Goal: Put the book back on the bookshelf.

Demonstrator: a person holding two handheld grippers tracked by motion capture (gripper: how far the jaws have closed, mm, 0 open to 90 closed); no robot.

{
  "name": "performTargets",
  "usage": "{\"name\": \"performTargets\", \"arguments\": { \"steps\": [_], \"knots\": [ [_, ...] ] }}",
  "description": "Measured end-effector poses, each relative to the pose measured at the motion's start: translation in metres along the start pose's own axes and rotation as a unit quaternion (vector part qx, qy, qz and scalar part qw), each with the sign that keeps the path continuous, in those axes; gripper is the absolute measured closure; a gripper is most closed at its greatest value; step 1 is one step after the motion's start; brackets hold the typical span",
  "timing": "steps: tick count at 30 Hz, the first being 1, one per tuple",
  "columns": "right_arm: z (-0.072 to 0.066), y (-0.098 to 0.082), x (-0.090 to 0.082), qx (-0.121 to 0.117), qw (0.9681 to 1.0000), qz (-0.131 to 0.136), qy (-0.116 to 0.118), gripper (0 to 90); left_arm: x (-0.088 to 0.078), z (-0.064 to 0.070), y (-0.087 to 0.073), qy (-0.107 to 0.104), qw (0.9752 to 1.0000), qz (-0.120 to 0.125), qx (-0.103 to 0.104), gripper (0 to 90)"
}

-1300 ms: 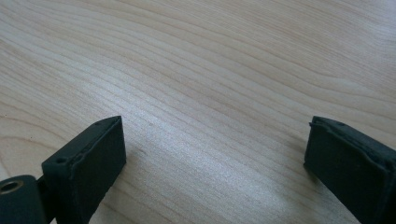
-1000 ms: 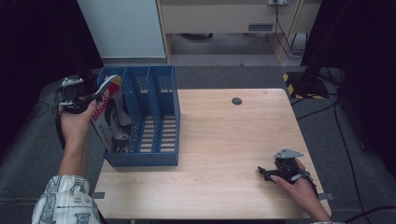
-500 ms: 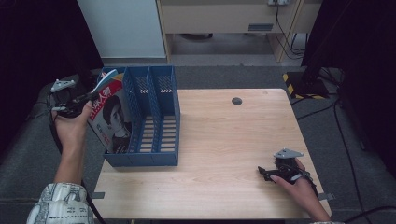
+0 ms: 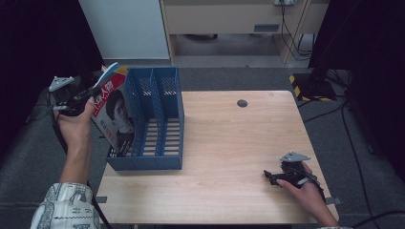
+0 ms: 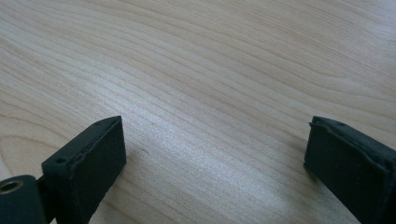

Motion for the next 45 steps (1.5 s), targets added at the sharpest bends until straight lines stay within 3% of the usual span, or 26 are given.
{"name": "performTargets", "arguments": {
  "steps": [10, 15, 45],
  "knots": [
    [0.0, 0.0, 0.0, -0.001, 1.0, 0.0, 0.0, 5.7, 0.018, 0.006, -0.007, 0.008, 0.9999, 0.002, 0.013, 86.6],
    [0.0, 0.0, 0.0, 0.0, 1.0, 0.0, 0.0, 5.7, 0.02, 0.003, -0.01, 0.003, 0.9999, 0.01, 0.003, 86.6],
    [0.0, 0.0, 0.0, 0.0, 1.0, 0.0, 0.0, 5.7, 0.029, -0.001, -0.02, 0.005, 0.9998, -0.016, 0.009, 86.0]
  ]
}}
Point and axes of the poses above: each handheld gripper's, and its own axes: x roughly forward along the jaws, y roughly out of its top, z roughly to its right, the point moved 3 cm from there along x, roughly forward along the jaws, and after that the axes turned 13 degrees about -z, right-handed, at the moved point
